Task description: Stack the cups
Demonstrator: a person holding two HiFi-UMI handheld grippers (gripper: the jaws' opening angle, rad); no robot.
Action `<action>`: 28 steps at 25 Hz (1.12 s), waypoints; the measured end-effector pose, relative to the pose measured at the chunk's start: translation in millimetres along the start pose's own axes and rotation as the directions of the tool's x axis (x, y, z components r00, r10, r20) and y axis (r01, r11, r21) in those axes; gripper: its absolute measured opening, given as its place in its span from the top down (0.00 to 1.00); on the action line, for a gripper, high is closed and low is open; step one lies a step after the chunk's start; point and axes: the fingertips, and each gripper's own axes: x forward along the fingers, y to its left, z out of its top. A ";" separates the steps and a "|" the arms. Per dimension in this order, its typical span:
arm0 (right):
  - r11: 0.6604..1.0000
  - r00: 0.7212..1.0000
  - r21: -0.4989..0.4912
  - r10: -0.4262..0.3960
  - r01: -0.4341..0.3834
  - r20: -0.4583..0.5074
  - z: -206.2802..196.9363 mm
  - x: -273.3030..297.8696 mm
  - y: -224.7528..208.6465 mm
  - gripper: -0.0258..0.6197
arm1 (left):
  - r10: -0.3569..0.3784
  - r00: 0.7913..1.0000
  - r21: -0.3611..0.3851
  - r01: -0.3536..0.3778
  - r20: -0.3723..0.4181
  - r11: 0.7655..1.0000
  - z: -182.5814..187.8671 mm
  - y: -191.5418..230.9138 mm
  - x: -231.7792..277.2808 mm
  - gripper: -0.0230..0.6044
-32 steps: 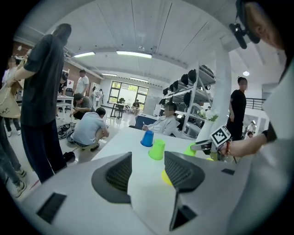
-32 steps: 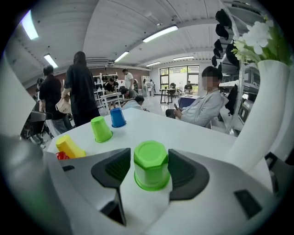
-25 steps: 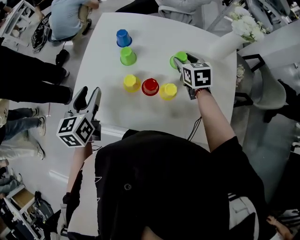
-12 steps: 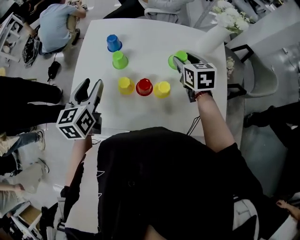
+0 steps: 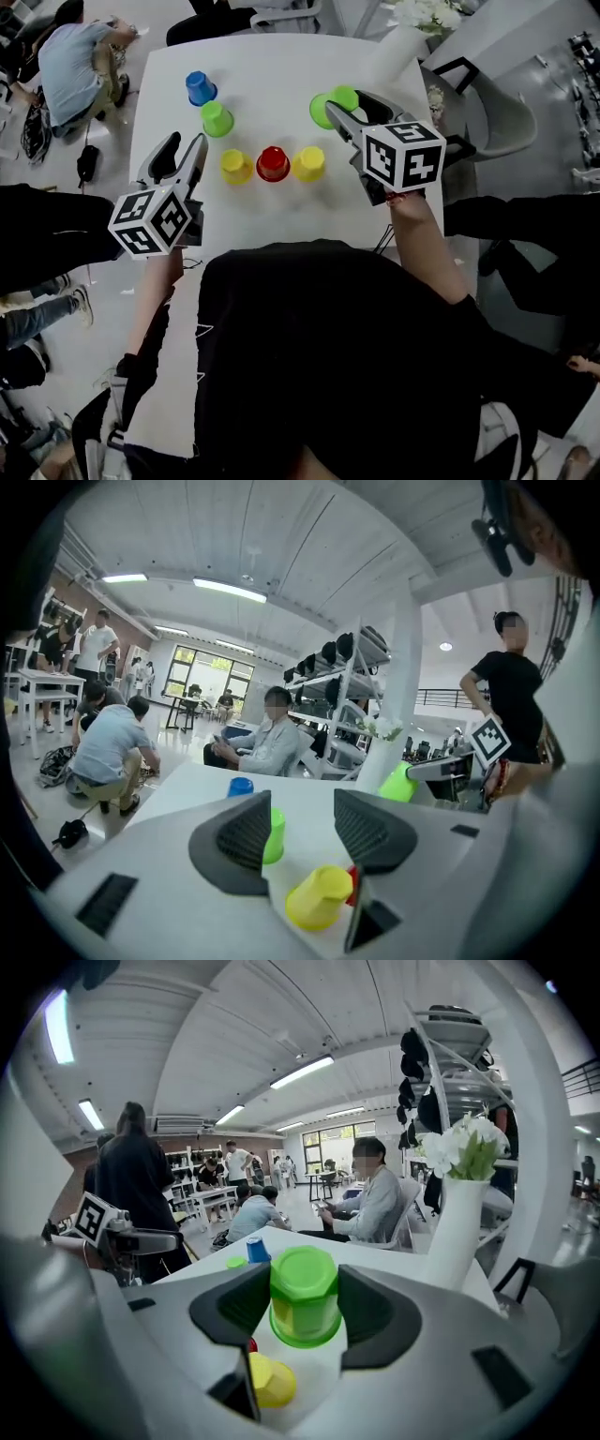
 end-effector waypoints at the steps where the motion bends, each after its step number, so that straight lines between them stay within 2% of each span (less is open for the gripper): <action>1: 1.000 1.000 0.001 0.007 -0.007 0.005 2.1 -1.7 3.9 0.61 | -0.006 1.000 0.002 0.006 0.001 1.000 0.9 -0.9 1.6 0.61; 7: 0.998 0.998 -0.012 0.059 -0.059 -0.007 -4.7 -10.7 35.9 0.61 | -0.028 1.000 0.007 0.028 -0.001 1.000 0.3 -6.6 2.0 0.61; 14: 0.990 0.990 -0.075 0.117 -0.123 -0.078 -25.8 -6.7 72.2 0.61 | -0.031 1.000 0.006 0.031 -0.001 0.999 0.6 -6.9 -4.8 0.61; 28: 0.981 0.977 -0.107 0.144 -0.161 -0.157 -51.2 2.3 88.9 0.61 | -0.019 1.000 0.002 0.019 -0.002 1.000 -5.2 0.3 -15.8 0.61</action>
